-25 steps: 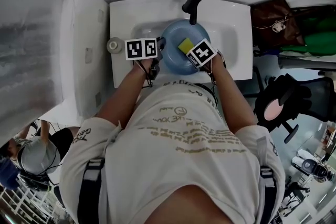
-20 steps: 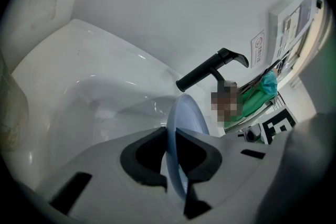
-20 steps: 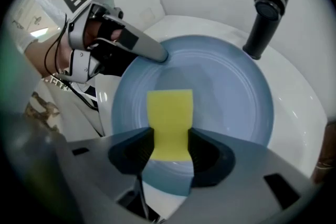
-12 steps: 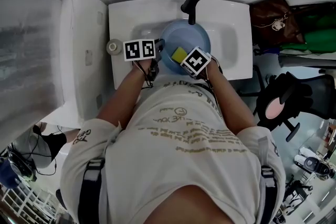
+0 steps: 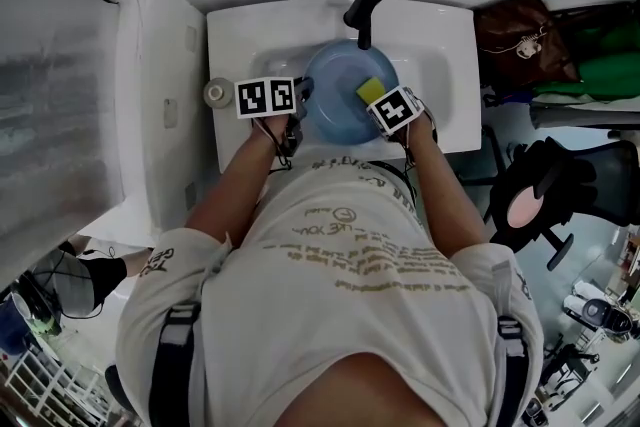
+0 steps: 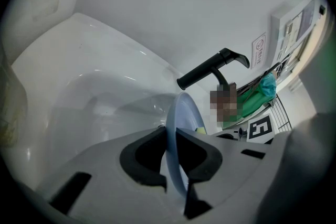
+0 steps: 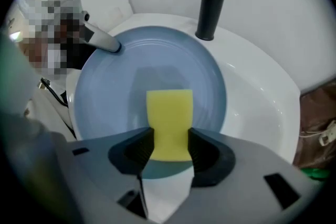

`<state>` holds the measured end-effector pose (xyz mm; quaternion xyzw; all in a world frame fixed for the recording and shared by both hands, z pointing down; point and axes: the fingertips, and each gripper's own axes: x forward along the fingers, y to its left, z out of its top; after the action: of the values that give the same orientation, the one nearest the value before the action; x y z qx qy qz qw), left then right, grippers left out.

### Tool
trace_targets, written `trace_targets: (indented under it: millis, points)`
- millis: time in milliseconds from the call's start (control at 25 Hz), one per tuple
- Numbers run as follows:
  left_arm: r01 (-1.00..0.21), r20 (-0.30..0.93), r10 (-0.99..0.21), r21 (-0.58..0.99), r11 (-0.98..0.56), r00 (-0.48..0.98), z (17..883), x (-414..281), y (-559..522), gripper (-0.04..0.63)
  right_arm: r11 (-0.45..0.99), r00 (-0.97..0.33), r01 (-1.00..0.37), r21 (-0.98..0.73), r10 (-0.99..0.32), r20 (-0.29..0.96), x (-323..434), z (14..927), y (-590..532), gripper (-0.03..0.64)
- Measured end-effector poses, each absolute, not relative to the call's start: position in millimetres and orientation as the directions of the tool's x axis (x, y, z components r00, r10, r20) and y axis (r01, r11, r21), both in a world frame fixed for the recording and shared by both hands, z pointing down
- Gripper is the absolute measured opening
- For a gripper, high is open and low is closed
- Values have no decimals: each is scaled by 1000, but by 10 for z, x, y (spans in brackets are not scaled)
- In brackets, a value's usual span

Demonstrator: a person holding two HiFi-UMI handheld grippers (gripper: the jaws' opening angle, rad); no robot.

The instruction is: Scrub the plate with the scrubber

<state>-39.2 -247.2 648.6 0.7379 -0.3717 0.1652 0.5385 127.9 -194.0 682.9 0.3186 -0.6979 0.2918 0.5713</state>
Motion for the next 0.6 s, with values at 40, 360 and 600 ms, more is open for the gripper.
trace_targets:
  millis: [40,360,600]
  points:
    - [-728,646,-369,671,-143,668,6489,-389,-2472,45,629,-151,-776,-42,-122,981,1269,6814,-1962,207]
    - [-717,656,-334,690,-98,677,6590,-351,-2393,44,635,-300,-771,-32,-320,899,1079,6452,-2057,207]
    - [-713,673,-295,700,-41,678,6720,-301,-2337,44,557,-368,-830,-31,-505,781,1192,6079,-2085,202]
